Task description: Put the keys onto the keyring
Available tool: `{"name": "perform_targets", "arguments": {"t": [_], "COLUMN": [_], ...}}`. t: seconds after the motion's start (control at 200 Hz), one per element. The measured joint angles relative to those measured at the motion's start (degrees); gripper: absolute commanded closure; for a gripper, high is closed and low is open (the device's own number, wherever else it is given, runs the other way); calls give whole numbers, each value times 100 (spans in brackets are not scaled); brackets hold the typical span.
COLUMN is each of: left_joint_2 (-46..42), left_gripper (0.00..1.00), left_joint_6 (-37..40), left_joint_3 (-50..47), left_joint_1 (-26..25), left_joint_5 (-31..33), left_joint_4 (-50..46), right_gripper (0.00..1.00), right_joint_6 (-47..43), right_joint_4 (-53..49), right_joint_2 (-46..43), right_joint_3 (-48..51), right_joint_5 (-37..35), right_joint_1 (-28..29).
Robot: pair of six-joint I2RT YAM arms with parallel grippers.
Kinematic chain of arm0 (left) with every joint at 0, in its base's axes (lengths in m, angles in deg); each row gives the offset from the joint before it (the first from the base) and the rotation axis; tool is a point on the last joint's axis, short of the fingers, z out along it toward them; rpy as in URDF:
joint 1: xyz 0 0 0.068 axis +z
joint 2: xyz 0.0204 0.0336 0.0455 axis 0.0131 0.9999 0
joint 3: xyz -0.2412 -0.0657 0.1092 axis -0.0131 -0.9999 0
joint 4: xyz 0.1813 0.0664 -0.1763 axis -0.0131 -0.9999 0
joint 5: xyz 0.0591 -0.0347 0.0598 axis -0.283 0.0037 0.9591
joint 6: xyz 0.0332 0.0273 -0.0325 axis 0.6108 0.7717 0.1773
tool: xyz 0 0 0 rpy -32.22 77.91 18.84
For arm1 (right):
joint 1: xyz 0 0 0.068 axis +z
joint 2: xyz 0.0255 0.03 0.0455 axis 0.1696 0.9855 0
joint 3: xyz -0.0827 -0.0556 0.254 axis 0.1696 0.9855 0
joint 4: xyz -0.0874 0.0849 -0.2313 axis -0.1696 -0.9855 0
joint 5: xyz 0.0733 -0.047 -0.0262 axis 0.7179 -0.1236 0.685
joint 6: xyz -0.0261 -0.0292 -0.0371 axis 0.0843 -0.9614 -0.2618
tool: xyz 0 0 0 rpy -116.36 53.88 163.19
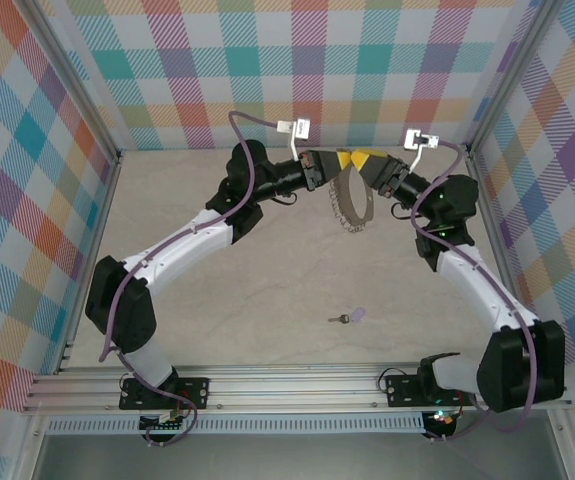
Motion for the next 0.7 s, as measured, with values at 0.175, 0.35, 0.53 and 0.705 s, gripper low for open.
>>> {"name": "perform_targets", "arguments": {"t": [0.175,0.35,0.53,0.705], "left_joint_2": [-140,-212,-214,-214], "left_gripper": [100,100,100,100], "left_joint_6": [708,1532,2306,2892], "left_joint_3": [205,557,944,1189], "left_joint_1": [0,13,17,28], "left_joint_5": [-323,-697,-1025,-1305], "left_joint_4": [-732,-1620,-2551,-3250], "right_gripper": [55,59,63,64], "right_joint_6": [-588,-1099,-1526,-1884], "right_joint_4": [-1263,-2159,-2881,-3390], "right_joint_2": [-610,-1008,-1088,-1080], "right_joint_3": [-55,-186,-494,-791], "right_joint_5": [114,293,634,1027], "right_joint_1": [-136,-236,-262,-262]}}
